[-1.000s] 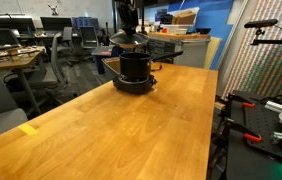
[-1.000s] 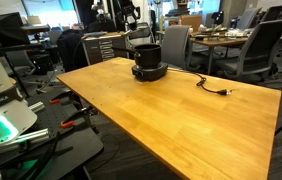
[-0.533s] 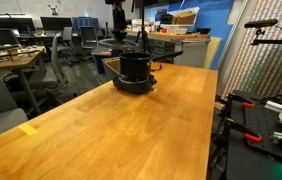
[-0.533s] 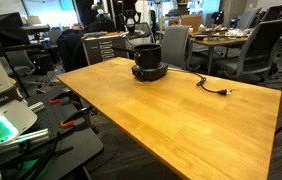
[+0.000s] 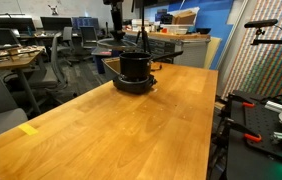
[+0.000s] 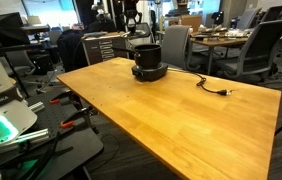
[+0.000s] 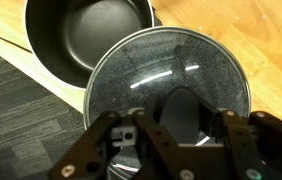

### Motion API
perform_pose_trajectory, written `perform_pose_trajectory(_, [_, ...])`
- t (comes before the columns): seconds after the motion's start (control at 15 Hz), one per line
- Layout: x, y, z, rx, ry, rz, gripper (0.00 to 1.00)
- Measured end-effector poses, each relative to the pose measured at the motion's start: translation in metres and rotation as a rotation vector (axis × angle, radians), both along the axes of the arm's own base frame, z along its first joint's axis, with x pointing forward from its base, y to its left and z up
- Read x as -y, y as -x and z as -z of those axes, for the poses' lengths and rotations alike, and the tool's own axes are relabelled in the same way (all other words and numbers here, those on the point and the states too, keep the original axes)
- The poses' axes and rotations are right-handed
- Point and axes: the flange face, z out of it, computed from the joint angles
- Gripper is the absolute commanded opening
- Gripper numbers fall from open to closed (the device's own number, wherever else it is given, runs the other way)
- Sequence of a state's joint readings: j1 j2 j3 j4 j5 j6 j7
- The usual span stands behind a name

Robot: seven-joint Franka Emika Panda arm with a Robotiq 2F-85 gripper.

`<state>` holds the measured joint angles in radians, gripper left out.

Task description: Put the pot on the stove, cover it with the lid then turn the stove on

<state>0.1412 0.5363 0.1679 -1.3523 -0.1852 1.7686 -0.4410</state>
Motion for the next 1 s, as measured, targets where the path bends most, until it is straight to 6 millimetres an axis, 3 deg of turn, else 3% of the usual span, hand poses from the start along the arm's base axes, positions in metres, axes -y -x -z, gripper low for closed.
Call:
perform_pose_trajectory(0.2, [0.016,0.008,-0.011,0.007,0.029,0.001,0.12])
perform_pose_trajectory(0.47, [0.065,0.015,-0.025,0.002,0.054,0.005,0.12])
perform_pose_trajectory(0.67, [0.093,0.015,-0.017,-0.022,0.057,0.008,0.12])
perform_pose_trajectory(1.0, [0.117,0.018,0.001,-0.06,0.059,0.033,0.12])
